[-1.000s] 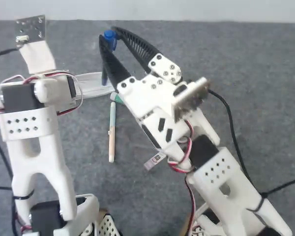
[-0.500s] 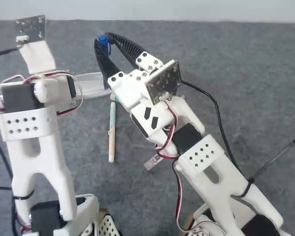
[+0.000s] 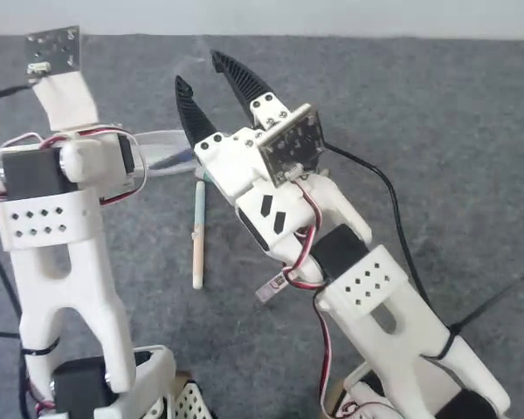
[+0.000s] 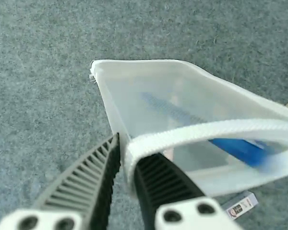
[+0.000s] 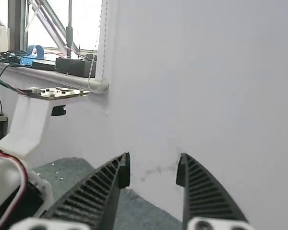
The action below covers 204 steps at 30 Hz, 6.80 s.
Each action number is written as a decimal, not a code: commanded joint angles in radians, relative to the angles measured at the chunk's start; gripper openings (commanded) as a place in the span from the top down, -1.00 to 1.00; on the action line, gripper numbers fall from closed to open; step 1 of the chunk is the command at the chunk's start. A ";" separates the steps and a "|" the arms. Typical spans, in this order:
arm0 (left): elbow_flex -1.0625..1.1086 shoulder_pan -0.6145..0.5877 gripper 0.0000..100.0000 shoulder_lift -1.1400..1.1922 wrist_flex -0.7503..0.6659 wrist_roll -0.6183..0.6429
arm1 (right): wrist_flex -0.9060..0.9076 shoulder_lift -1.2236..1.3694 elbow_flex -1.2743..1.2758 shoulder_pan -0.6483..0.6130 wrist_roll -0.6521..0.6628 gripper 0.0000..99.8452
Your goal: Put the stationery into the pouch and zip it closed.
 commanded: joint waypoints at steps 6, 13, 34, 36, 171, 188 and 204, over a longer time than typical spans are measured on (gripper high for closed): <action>-0.047 -0.002 0.98 -0.011 -0.005 0.015 | 0.104 -0.093 -0.051 0.022 0.023 0.71; -0.050 -0.023 0.98 -0.012 -0.005 0.014 | 0.455 -0.097 -0.276 0.131 0.017 0.71; 0.021 -0.141 0.98 -0.094 -0.029 0.012 | 0.857 0.015 -0.520 0.150 0.017 0.72; 0.041 -0.140 0.98 -0.094 -0.043 0.012 | 0.946 0.048 -0.552 0.177 -0.017 0.72; 0.081 -0.141 0.98 -0.100 -0.048 0.014 | 1.784 0.409 -0.865 0.314 -0.034 0.98; 0.081 -0.140 0.98 -0.100 -0.054 0.014 | 1.624 0.015 -0.615 0.237 -0.133 0.98; 0.081 -0.138 0.98 -0.100 -0.054 0.014 | 1.194 -0.317 -0.249 0.082 -0.384 0.99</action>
